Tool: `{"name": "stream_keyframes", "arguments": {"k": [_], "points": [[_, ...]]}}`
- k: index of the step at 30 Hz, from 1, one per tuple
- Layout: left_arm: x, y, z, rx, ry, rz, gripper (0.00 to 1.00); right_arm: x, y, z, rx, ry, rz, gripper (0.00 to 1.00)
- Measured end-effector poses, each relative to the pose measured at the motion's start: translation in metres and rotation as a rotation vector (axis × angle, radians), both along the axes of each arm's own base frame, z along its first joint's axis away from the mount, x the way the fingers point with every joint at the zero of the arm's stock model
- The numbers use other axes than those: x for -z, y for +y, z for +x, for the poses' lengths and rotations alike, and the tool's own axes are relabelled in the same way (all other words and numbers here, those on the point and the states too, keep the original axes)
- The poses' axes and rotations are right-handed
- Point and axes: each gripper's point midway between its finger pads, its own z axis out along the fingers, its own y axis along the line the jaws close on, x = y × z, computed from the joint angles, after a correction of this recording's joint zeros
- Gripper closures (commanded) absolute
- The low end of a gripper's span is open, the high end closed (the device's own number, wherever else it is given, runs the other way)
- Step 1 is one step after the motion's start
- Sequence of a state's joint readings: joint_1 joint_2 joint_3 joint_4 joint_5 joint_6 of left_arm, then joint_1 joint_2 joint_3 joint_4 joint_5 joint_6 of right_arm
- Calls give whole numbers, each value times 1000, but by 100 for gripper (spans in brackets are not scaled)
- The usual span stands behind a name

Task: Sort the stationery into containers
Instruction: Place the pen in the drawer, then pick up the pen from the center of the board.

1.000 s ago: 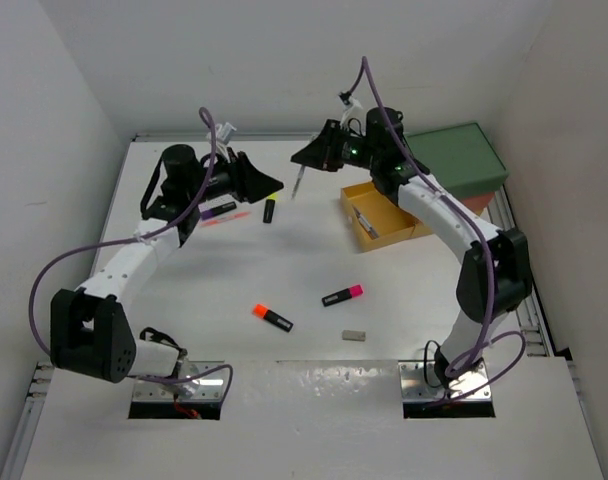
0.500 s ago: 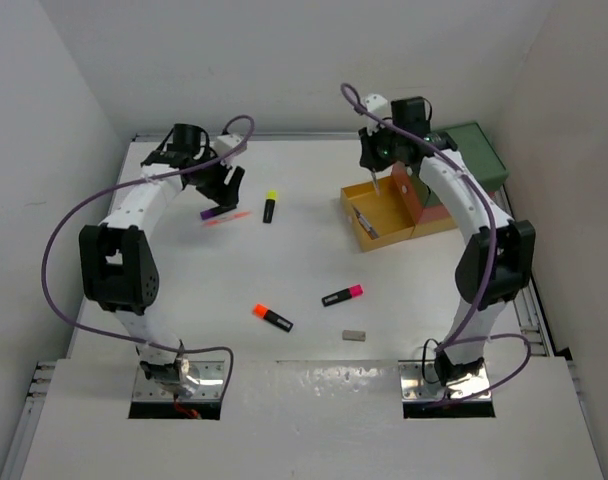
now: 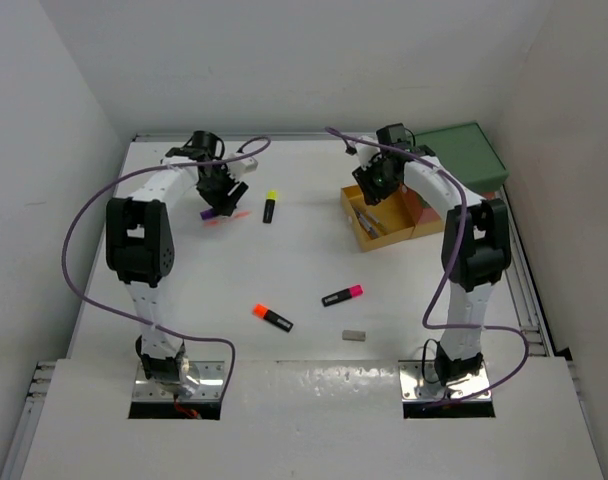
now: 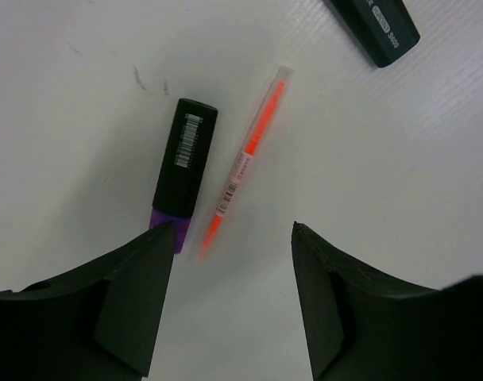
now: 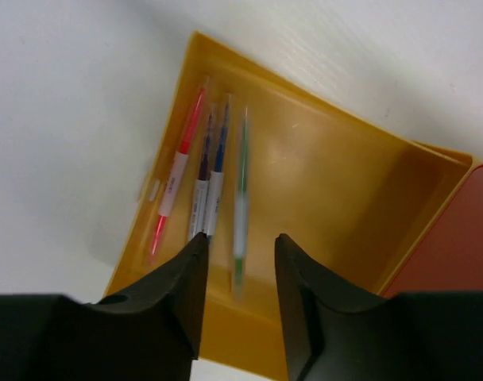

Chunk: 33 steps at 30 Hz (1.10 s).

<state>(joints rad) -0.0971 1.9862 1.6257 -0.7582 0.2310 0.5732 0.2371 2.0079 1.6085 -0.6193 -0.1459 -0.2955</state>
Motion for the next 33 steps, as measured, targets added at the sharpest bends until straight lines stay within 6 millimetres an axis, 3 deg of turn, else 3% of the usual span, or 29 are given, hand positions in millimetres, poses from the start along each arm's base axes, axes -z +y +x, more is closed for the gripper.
{"name": "stream_keyframes", "arguments": {"k": [9, 14, 18, 22, 25, 29, 31, 33], "points": [[42, -5, -9, 58, 101, 34, 48, -3, -2, -8, 17, 43, 13, 53], [60, -3, -11, 55, 135, 53, 54, -26, 8, -6, 30, 34, 82, 53], [71, 1, -10, 48, 140, 70, 68, -53, 16, -11, 19, 4, 146, 56], [71, 1, -13, 44, 121, 71, 83, -81, 26, -16, 6, -29, 221, 57], [70, -1, -25, 42, 111, 79, 99, -97, 35, -20, 1, -36, 288, 54], [68, -14, -68, 33, 178, 36, 100, -117, 50, -27, -2, -44, 408, 41], [51, -27, -84, 19, 187, -50, 100, -127, 60, -36, 12, -31, 499, 36], [21, -40, -88, -7, 142, -175, 100, -136, 71, -45, 29, -18, 597, 35]]}}
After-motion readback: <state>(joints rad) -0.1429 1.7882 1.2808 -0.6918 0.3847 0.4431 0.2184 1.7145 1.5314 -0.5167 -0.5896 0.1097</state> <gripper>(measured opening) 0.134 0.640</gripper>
